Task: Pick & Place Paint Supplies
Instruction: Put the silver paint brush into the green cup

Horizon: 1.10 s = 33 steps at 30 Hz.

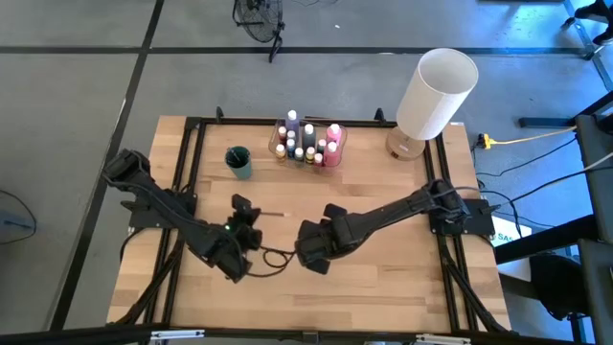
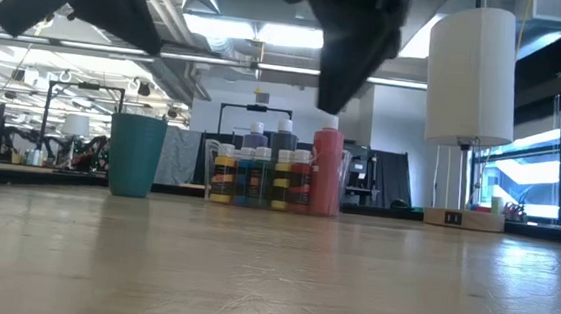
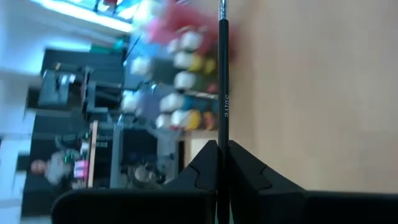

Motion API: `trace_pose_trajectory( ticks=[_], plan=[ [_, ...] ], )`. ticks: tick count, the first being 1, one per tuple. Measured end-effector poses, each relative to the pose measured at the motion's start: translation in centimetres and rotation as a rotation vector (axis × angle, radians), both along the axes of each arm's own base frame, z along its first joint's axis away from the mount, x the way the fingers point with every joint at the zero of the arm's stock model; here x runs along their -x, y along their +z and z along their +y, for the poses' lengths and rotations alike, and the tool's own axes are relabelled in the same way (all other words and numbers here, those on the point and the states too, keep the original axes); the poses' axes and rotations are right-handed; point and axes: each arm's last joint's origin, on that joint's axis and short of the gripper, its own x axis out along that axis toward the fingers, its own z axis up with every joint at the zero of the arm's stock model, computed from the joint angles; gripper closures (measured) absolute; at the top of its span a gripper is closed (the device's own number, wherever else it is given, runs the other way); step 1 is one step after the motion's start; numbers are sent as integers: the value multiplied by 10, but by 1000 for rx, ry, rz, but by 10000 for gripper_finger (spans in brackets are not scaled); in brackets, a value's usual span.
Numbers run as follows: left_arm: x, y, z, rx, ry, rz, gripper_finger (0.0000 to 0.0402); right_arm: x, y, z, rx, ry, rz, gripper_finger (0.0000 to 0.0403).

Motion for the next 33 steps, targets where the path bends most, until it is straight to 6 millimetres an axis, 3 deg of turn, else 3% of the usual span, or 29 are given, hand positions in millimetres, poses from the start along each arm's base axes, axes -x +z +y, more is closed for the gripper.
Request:
trace_pose_trajectory(
  ticks=[6, 11, 16, 21, 27, 33],
  plan=[
    [24, 30, 32, 40, 103, -206, 391, 15, 1, -3, 135, -54, 88, 243],
    [60, 39, 65, 148, 172, -437, 391, 28, 4, -2, 311, -137, 89, 243],
    [88, 24, 81, 323, 110, -705, 391, 33, 6, 8, 407, -140, 18, 243],
    [99, 8, 88, 494, -128, -995, 391, 35, 8, 17, 510, -101, -69, 243],
    [116, -15, 102, 514, -361, -1352, 391, 37, 9, 25, 533, -82, -116, 243],
    [116, -31, 111, 565, -419, -1410, 391, 35, 9, 27, 555, -84, -161, 243]
  ],
)
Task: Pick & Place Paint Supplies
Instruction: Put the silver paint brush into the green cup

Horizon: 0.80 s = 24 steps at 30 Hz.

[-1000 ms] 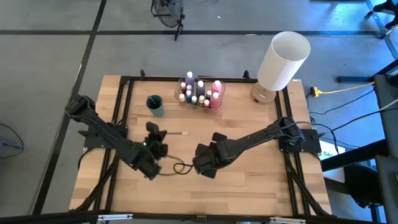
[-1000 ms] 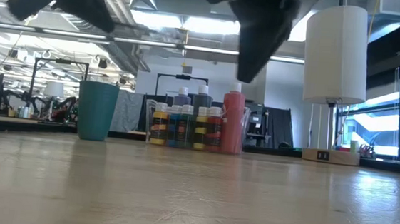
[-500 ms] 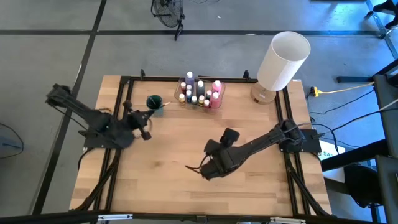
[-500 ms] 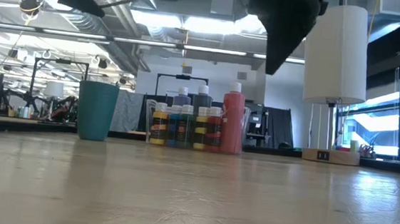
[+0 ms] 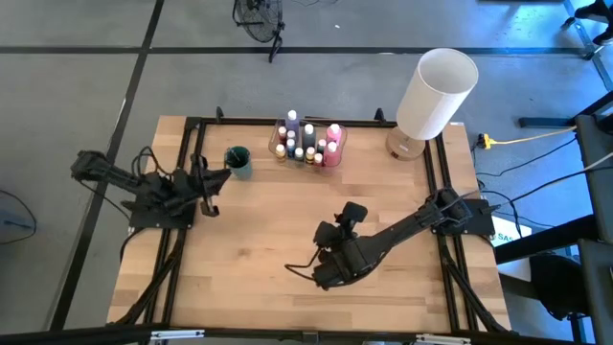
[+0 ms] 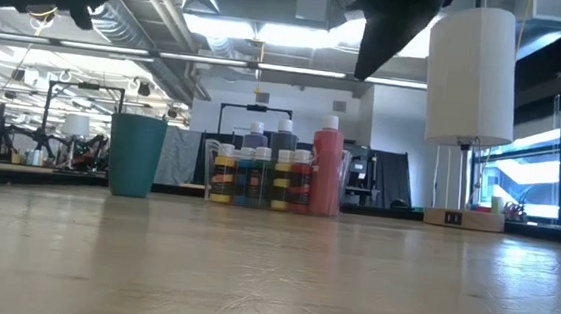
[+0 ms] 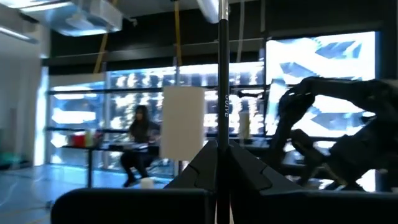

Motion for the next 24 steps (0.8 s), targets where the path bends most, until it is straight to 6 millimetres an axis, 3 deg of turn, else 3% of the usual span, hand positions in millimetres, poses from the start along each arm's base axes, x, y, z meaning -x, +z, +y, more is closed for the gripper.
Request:
trace_pose_trajectory(
  ticks=[7, 12, 18, 24],
  plan=[
    [-3, 1, 2, -17, -164, -41, 391, -10, 2, 3, 41, 24, -138, 243],
    [-4, 2, 2, -33, -246, -61, 390, -21, 2, 9, 44, 127, -141, 243],
    [-3, 3, 1, -40, -282, -79, 390, -33, 7, 6, 227, 229, -117, 243],
    [-3, 4, 0, -51, -305, -87, 389, -53, 18, 9, 264, 198, -316, 243]
  ],
)
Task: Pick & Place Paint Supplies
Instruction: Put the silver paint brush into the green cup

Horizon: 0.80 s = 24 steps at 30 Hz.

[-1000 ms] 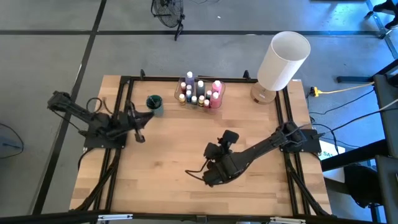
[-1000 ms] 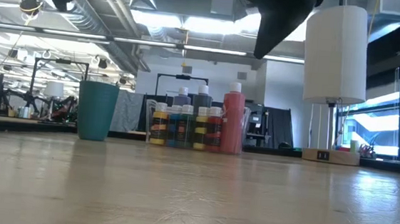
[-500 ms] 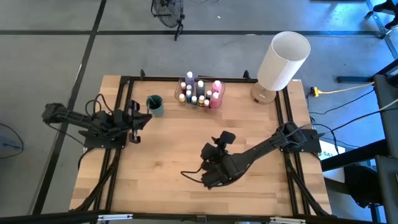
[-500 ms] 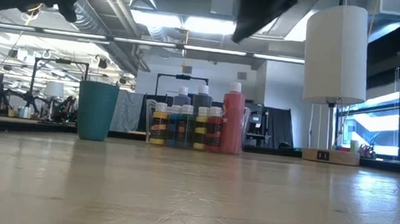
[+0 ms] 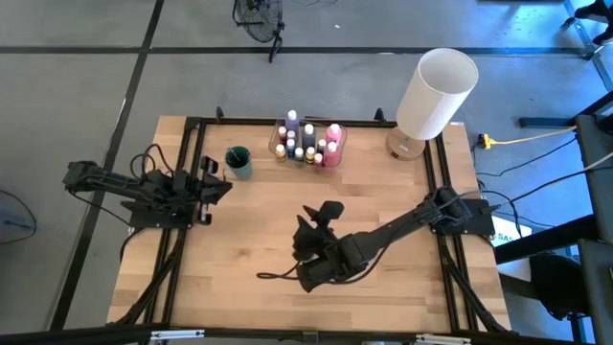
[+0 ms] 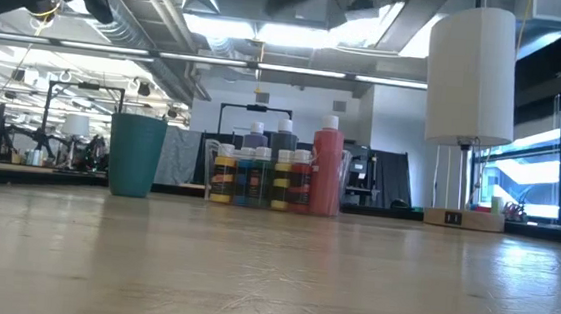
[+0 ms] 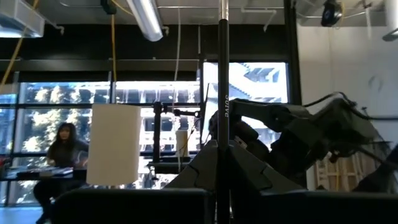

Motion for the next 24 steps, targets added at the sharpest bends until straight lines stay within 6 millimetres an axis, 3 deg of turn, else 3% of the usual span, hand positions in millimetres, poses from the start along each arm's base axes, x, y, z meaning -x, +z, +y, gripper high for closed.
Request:
trace_pose_trajectory(
  ticks=[6, 11, 17, 21, 24],
  plan=[
    [0, 1, -2, -25, -48, -10, 389, -26, 20, 0, 64, 106, -47, 231],
    [0, 0, -3, -54, -101, -8, 389, -39, 46, -5, 89, 165, -114, 182],
    [0, 0, -5, -91, -129, -10, 389, -46, 86, -8, -77, 371, -246, 147],
    [-1, 0, -5, -109, -130, -15, 389, -53, 100, -14, -192, 581, -315, 154],
    [-2, 1, -6, -96, -142, -25, 389, -59, 104, -23, -208, 608, -373, 161]
  ],
)
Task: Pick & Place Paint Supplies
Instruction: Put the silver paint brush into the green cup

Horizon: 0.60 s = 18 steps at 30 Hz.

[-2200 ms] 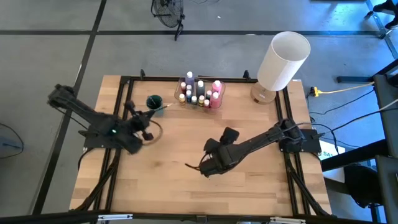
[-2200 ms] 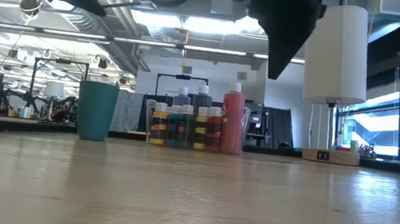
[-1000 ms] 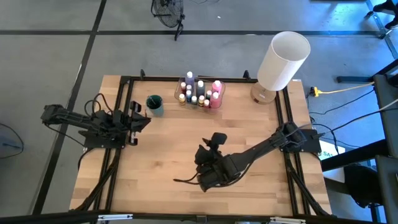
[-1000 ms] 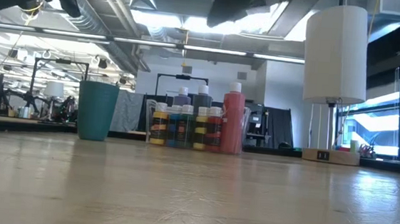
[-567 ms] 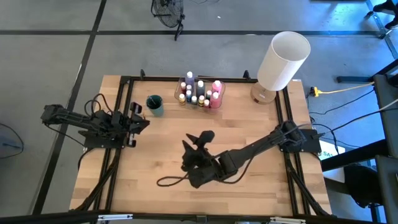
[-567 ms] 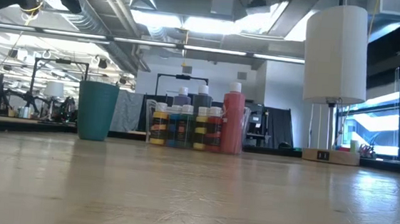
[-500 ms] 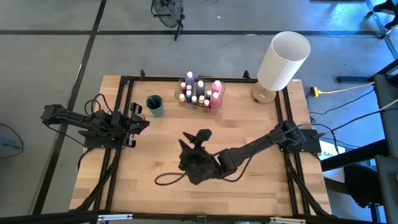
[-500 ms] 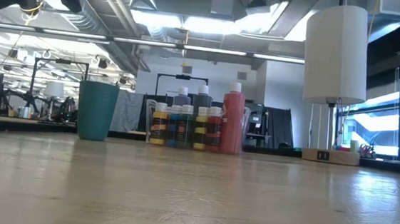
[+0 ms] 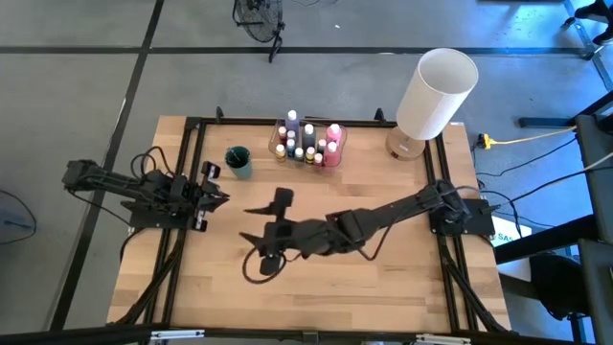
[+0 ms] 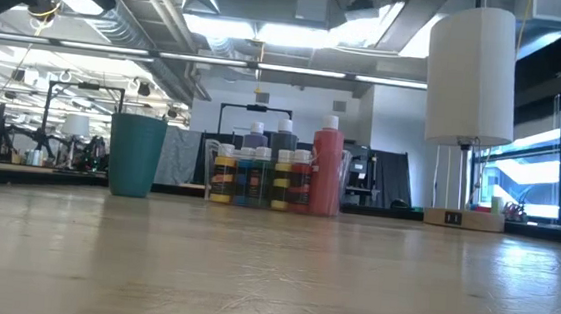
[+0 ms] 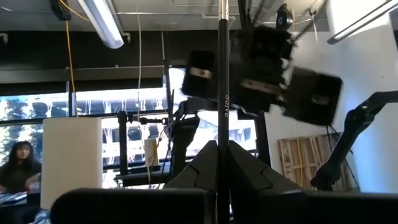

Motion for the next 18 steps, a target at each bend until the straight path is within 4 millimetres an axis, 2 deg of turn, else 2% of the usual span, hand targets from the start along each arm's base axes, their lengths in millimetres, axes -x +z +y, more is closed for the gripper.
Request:
trace_pose_trajectory(
  ticks=[4, 9, 18],
  plan=[
    [-3, 1, -2, 2, -14, -12, 389, -7, 6, -18, -18, -20, -59, 165],
    [-7, 2, -5, -7, -22, -36, 389, -14, 9, -37, -53, 42, -92, 165],
    [-19, 0, -7, -11, -21, -25, 389, -18, 9, -50, -89, 86, -100, 165]
  ],
)
